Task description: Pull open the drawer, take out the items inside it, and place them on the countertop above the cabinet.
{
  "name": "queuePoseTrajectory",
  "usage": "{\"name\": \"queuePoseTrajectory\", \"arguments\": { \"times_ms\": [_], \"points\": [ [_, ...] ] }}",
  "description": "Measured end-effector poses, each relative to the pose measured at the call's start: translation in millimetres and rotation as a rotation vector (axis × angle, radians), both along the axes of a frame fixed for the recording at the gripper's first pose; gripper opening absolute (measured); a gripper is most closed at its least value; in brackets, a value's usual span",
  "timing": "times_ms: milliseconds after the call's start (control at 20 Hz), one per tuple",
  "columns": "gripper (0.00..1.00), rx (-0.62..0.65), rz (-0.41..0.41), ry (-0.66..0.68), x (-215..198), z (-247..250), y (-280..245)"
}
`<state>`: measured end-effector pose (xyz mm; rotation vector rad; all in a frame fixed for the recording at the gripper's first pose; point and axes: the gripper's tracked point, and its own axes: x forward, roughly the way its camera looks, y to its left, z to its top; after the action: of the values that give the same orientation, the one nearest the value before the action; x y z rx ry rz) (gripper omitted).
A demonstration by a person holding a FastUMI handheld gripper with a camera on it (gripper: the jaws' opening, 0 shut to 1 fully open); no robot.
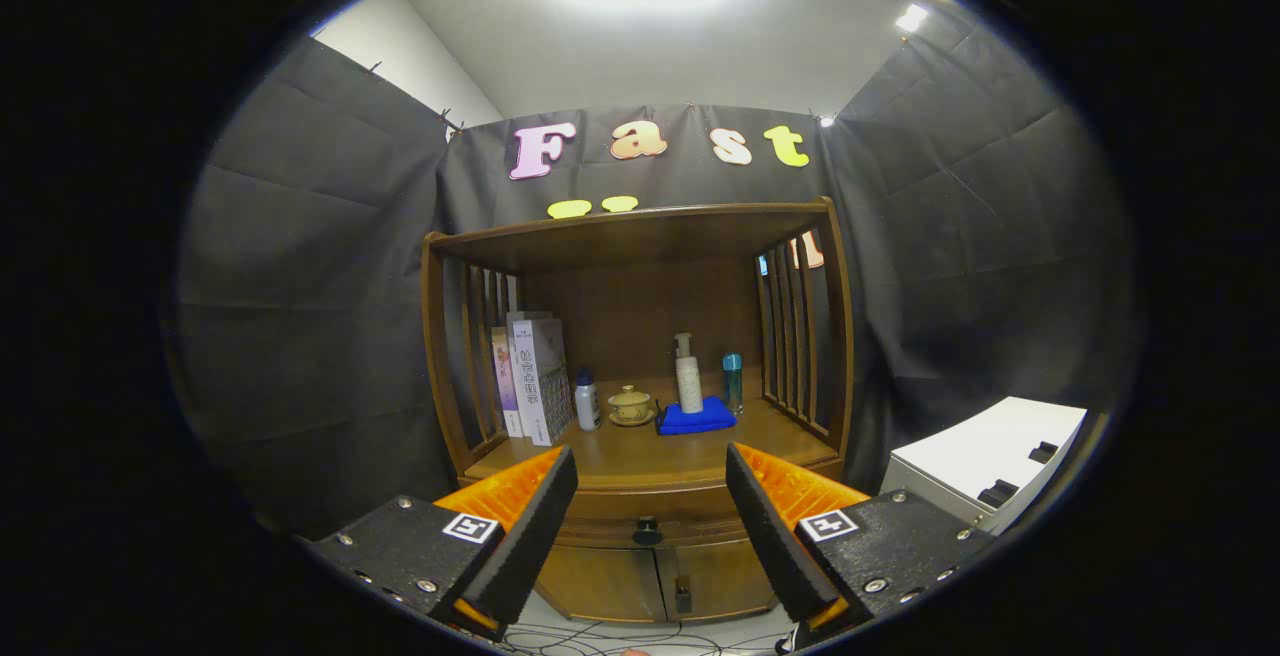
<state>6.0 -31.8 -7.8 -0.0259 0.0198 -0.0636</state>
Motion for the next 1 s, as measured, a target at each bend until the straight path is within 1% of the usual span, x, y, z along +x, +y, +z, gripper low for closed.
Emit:
{"name": "queuePoseTrajectory", "arguments": {
  "times_ms": [450, 750, 1000],
  "points": [
    [0.93, -0.007, 0.018, 0.018, 1, -7, 6],
    [0.93, -0.011, 0.015, 0.039, 3, -16, 4],
    [0.93, -0.005, 0.042, 0.024, 5, -16, 13]
  ]
}}
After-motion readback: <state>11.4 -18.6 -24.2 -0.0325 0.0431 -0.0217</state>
